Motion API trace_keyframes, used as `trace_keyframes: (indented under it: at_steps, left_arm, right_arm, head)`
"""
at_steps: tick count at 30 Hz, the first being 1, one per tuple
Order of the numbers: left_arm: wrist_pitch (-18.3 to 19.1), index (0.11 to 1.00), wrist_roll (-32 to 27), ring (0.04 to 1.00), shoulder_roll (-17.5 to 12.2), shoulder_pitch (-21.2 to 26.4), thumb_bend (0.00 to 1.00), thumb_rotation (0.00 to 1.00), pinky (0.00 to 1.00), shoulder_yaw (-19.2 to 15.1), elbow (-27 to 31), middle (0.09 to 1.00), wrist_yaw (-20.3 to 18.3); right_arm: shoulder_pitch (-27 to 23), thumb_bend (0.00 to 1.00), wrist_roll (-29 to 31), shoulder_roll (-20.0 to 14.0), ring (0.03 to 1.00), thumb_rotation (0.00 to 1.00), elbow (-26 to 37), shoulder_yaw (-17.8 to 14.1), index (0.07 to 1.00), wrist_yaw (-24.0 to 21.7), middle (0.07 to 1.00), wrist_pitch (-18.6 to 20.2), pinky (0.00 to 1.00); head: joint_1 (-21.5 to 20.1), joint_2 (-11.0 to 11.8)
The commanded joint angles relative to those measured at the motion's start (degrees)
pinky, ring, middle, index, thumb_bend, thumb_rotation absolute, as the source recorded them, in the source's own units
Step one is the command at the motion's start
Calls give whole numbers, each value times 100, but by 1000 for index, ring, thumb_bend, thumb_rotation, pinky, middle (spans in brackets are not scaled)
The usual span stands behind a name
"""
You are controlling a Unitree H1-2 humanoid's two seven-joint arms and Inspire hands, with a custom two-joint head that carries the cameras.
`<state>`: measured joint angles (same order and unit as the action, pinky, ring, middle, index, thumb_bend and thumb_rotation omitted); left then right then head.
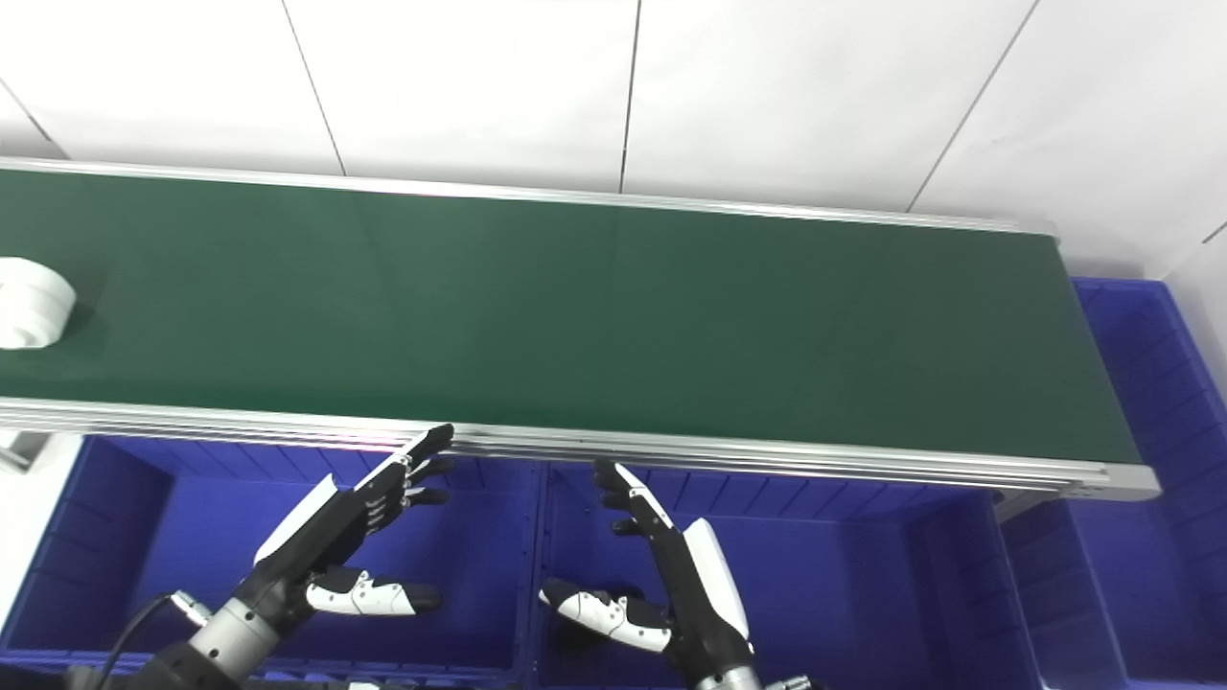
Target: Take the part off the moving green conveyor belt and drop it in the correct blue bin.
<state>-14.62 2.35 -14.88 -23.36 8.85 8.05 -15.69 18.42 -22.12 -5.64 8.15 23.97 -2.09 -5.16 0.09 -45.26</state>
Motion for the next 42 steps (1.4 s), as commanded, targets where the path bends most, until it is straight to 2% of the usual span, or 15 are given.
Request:
trace_keyframes:
  at_steps: [1,11,15,16,17,18,19,20,21,22,23,24,27,34,42]
  left_arm:
    - [-156,977,-68,941,-30,12,706,414,834,-5,103,991,-2]
    - [-176,978,-66,940,-36,-6,703,412,832,-7,112,991,-1]
    - [-251,974,-33,937,12,0,707,403,831,14,30,988,26]
    - [-239,973,23,936,40,-7,707,400,830,33,8,987,48]
    - [-230,970,63,932,58,-12,721,412,826,46,-6,982,63]
    - [-260,968,132,930,94,-17,728,418,824,74,-49,979,86]
    - [-286,963,178,924,118,-20,741,427,818,94,-81,977,102]
    - [-324,961,203,923,155,-13,746,425,817,130,-129,976,108]
    - [-349,957,217,926,181,-8,749,411,818,153,-162,977,111]
    - [-400,957,218,926,224,1,749,409,818,182,-225,977,123]
    - [-439,952,219,928,255,8,751,388,819,200,-271,977,131]
    - [-485,949,234,929,285,19,752,377,820,219,-334,977,140]
    - [-584,943,327,932,345,46,756,370,815,240,-463,981,175]
    - [-757,939,414,931,371,111,765,347,797,261,-626,977,196]
    - [-925,930,369,921,358,195,766,310,777,266,-810,971,182]
  right_arm:
    - [-49,639,-39,47,836,475,99,15,902,57,865,-359,746]
    - [-46,642,-13,40,842,470,128,24,907,-3,869,-279,754]
    - [-45,642,3,1,841,465,81,11,908,-13,869,-310,750]
    - [-44,642,15,-43,842,465,76,1,909,-37,869,-317,749]
    - [-42,637,23,-74,845,470,74,-5,914,-53,872,-322,748]
    - [-26,634,56,-112,847,473,49,-27,916,-41,873,-390,748]
    - [-15,625,79,-136,844,458,31,-42,913,-29,871,-441,747]
    - [-4,619,113,-164,844,449,1,-64,912,-7,870,-514,748]
    - [2,612,135,-183,845,439,-20,-79,910,7,870,-563,751]
    - [3,611,169,-199,845,438,-67,-102,910,20,870,-633,752]
    - [3,604,192,-207,846,425,-103,-118,908,28,869,-684,756]
    - [-7,600,201,-216,847,418,-165,-133,907,41,869,-746,758]
    - [-44,588,234,-222,839,410,-362,-175,906,64,863,-934,732]
    - [-103,596,175,-179,824,402,-677,-240,895,155,848,-1259,707]
    - [-147,596,194,-154,820,375,-826,-254,896,128,844,-1329,710]
  head:
    - [-1,-4]
    - [8,15]
    - [401,221]
    - [736,355]
    - [736,355]
    - [1125,538]
    - [1125,538]
    - [1425,714]
    - [1425,714]
    - [1595,899]
    - [1595,899]
    - [1678,1028]
    - [1709,1188]
    - [1709,1356]
    - [1678,1567]
